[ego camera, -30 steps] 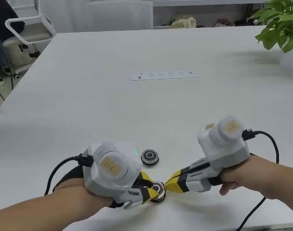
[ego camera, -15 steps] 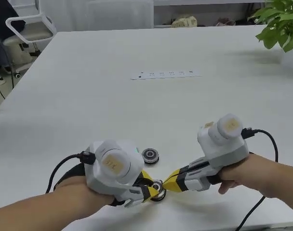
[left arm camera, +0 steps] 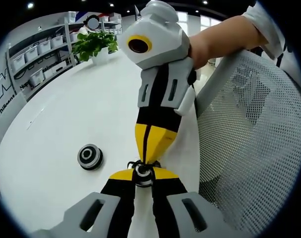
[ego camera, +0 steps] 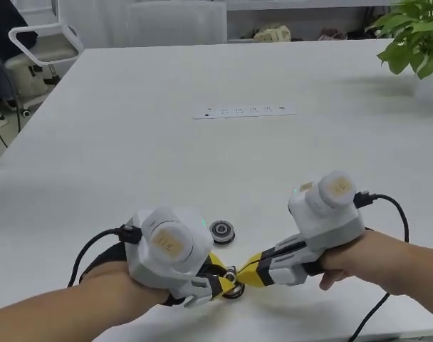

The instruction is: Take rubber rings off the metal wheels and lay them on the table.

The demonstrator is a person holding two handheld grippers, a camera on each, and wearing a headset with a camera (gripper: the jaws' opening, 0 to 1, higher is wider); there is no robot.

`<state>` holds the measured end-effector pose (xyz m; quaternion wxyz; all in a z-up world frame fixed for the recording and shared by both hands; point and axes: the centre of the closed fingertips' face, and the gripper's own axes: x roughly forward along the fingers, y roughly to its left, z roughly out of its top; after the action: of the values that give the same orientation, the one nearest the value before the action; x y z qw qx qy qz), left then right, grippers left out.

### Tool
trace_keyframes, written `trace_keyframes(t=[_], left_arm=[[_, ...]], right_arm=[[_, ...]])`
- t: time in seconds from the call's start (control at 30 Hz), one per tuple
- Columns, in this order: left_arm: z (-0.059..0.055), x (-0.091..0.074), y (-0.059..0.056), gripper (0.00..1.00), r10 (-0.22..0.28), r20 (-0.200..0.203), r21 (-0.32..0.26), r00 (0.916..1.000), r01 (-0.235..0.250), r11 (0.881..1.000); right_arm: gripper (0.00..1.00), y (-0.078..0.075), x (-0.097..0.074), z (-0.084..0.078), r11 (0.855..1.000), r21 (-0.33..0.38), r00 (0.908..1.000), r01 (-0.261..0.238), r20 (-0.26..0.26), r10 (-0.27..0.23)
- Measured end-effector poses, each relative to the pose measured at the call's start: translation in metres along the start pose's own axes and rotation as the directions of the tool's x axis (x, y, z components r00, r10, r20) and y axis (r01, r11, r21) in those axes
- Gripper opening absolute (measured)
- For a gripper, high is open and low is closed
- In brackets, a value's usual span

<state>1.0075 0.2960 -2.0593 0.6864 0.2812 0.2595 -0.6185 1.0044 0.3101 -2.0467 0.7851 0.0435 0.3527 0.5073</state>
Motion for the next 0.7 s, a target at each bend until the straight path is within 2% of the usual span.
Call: trace_keyframes(t=[0.03, 0.07, 0.1, 0.17, 0.33, 0.7], left_arm=[[-0.001, 0.000, 0.000, 0.08, 0.001, -0.004, -0.001, 1.0000, -0.001, 1.000], [-0.001, 0.000, 0.000, 0.08, 0.006, -0.005, -0.007, 1.0000, -0.006, 1.000], [-0.001, 0.001, 0.000, 0.08, 0.003, -0.004, -0.006, 1.0000, -0.003, 1.000], [-0.001, 0.001, 0.000, 0.08, 0.003, -0.004, -0.004, 1.0000, -0.003, 1.000], [0.000, 0.002, 0.001, 0.08, 0.004, -0.002, -0.007, 1.0000, -0.004, 1.000], [0.000, 0.002, 0.002, 0.08, 0.005, 0.007, -0.011, 1.0000, -0.005, 1.000]], right_arm=[[0.00, 0.021, 0.000, 0.002, 0.994, 0.036, 0.9949, -0.100, 0.003, 0.100], [0.00, 0.000, -0.001, 0.004, 0.999, -0.040, 0.9999, 0.009, 0.006, -0.008], [0.00, 0.000, 0.000, 0.001, 0.997, -0.081, 0.9998, 0.012, -0.012, -0.013], [0.00, 0.003, 0.001, -0.001, 0.998, -0.057, 0.9999, 0.008, -0.015, -0.009], [0.00, 0.003, -0.001, -0.001, 0.998, -0.062, 0.9999, 0.002, -0.010, -0.002], [0.00, 0.001, -0.002, -0.008, 0.998, -0.067, 0.9993, -0.002, -0.036, -0.001]])
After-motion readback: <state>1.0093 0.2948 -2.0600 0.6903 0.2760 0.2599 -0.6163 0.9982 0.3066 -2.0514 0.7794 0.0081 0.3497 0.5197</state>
